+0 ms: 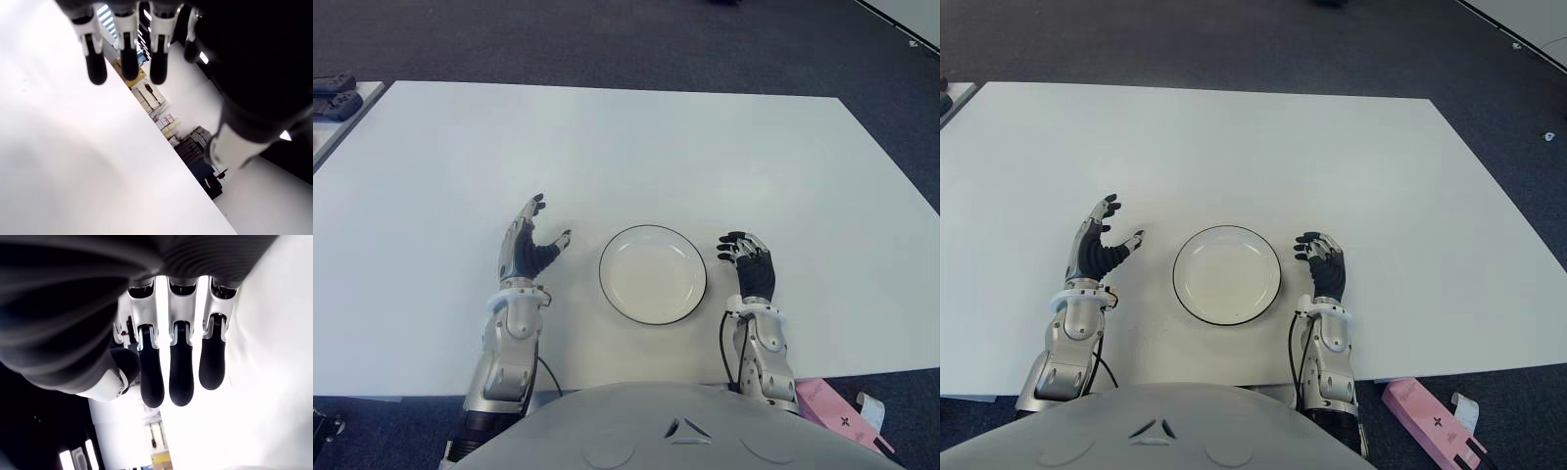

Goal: Put the toothpaste on the table into the plate.

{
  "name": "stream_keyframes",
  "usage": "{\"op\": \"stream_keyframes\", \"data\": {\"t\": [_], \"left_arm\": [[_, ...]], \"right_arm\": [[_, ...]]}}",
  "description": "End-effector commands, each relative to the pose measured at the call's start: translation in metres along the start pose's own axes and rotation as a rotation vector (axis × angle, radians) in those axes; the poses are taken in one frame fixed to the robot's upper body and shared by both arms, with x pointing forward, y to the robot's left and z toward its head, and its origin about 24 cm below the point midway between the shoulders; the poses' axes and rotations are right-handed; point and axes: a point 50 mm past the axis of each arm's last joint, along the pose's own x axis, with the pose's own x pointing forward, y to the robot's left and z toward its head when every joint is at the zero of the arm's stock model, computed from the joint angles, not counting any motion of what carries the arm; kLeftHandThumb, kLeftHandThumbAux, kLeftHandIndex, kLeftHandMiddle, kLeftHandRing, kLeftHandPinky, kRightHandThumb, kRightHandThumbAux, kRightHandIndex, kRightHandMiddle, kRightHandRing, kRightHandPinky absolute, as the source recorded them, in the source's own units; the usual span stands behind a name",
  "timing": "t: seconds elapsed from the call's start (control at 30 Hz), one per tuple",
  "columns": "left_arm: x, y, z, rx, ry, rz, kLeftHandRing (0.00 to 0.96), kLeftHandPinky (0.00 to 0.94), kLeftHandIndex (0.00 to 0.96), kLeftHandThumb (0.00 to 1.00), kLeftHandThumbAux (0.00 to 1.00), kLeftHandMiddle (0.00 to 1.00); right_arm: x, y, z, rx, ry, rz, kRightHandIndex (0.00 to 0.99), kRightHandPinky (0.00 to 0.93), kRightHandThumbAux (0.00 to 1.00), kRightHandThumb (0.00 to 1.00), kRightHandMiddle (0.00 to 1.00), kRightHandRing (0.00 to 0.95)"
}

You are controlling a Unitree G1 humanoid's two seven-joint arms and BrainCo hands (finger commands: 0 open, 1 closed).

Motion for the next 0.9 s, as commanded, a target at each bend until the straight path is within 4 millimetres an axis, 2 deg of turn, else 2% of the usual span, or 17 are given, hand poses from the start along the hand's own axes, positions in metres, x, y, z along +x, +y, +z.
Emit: {"op": "stream_keyframes", "data": {"t": [0.03, 0.6, 0.9], "left_arm": [[0.0, -0.001, -0.004, -0.031, 0.017, 0.025, 0.211, 0.272, 0.128, 0.319, 0.775, 0.192], [0.002, 0.006, -0.008, -0.16, 0.041, 0.108, 0.227, 0.284, 0.158, 0.414, 0.816, 0.222], [0.0, 0.018, -0.022, -0.188, 0.06, 0.167, 0.27, 0.346, 0.186, 0.478, 0.807, 0.251]], "right_arm": [[0.002, 0.007, -0.005, 0.028, 0.027, 0.007, 0.429, 0.507, 0.721, 0.708, 0.502, 0.501], [0.008, 0.006, -0.004, 0.019, 0.02, -0.002, 0.43, 0.504, 0.721, 0.708, 0.504, 0.503], [0.01, 0.007, -0.004, 0.013, 0.014, 0.005, 0.43, 0.507, 0.721, 0.707, 0.509, 0.506]]}}
